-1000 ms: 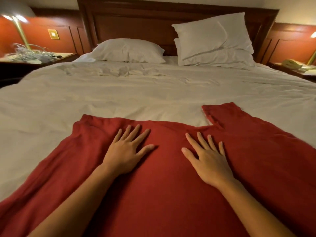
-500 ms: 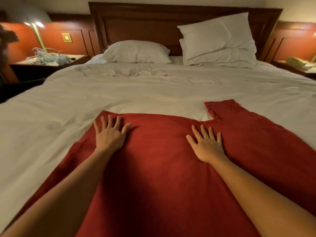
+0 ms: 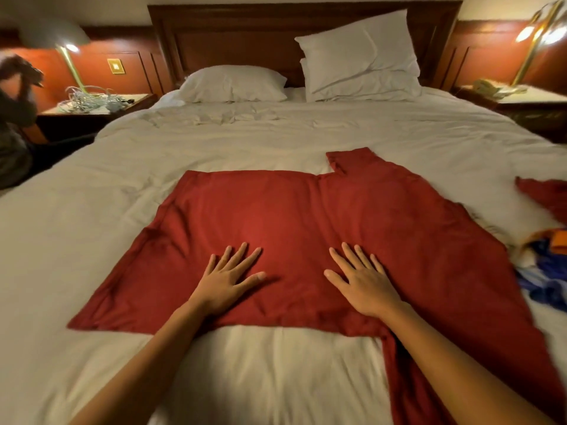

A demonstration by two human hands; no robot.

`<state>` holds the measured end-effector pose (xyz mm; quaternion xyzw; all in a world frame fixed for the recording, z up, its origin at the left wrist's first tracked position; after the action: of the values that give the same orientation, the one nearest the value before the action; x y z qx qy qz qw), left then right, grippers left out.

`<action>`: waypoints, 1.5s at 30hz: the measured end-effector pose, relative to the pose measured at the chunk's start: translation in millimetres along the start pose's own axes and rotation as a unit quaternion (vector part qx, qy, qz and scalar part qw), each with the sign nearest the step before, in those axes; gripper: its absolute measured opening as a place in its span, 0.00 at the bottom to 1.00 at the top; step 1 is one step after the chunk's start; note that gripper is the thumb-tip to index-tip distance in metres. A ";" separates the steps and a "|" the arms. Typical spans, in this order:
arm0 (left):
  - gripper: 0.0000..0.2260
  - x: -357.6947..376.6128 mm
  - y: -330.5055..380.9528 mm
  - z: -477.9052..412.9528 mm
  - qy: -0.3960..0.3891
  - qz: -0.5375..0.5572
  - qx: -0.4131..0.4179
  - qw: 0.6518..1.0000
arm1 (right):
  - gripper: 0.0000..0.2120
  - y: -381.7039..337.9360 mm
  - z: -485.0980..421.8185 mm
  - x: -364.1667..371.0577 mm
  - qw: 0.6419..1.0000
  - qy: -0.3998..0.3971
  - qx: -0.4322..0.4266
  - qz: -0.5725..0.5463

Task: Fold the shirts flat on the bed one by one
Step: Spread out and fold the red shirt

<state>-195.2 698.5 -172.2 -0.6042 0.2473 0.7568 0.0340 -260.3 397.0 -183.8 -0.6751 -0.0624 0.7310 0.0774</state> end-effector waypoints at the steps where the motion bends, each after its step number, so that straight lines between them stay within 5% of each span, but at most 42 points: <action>1: 0.31 1.7 6.6 11.8 -0.013 0.005 0.014 1.000 | 0.37 1.0 15.0 -1.4 1.000 -0.010 -0.002 -0.011; 7: 0.26 0.8 16.6 69.2 -0.065 0.073 0.088 0.991 | 0.37 -0.9 94.1 -9.6 0.997 -0.026 0.008 -0.072; 14: 0.27 -6.5 12.5 99.6 0.006 0.099 0.113 0.989 | 0.49 -13.6 163.7 -4.1 0.995 0.062 0.037 -0.072; 20: 0.22 -11.8 -3.0 110.2 0.075 0.145 0.105 0.981 | 0.25 -24.2 195.3 3.7 0.951 0.263 0.086 -0.140; 24: 0.19 -18.6 -23.2 117.7 0.116 0.132 0.118 0.977 | 0.07 -21.3 203.4 -4.8 0.924 0.325 0.075 -0.185; 31: 0.04 -42.8 -80.1 130.2 0.194 0.091 0.091 0.973 | 0.07 15.4 181.5 -50.5 0.923 0.287 0.000 -0.257; 35: 0.07 -66.2 -87.7 100.7 0.235 0.068 0.039 0.969 | 0.07 34.3 127.9 -75.6 0.953 0.103 0.000 -0.285; 38: 0.10 -95.4 -83.4 58.4 0.187 0.057 0.021 0.981 | 0.06 53.6 65.9 -109.8 0.972 -0.021 0.004 -0.236; 42: 0.14 -140.4 -76.9 -1.6 0.195 -0.032 -0.003 0.980 | 0.03 66.2 -24.0 -161.1 0.980 0.062 0.029 -0.186; 45: 0.19 -141.5 -77.8 -35.7 0.215 -0.106 -0.062 0.969 | 0.24 66.1 -56.1 -158.2 0.981 0.096 0.082 -0.149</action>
<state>-98.0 786.8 -71.7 -0.7765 0.1357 0.6150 0.0225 -194.2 300.2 -46.7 -0.7165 -0.0944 0.6460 0.2459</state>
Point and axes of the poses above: each hand's wrist, its own z-axis away from the middle knuckle, its own x-axis out of the palm, y = z × x, the point moved 2 cm from there along -z, towards the middle knuckle, and after that the axes turned 3 degrees about -x, right-handed, at the moved point
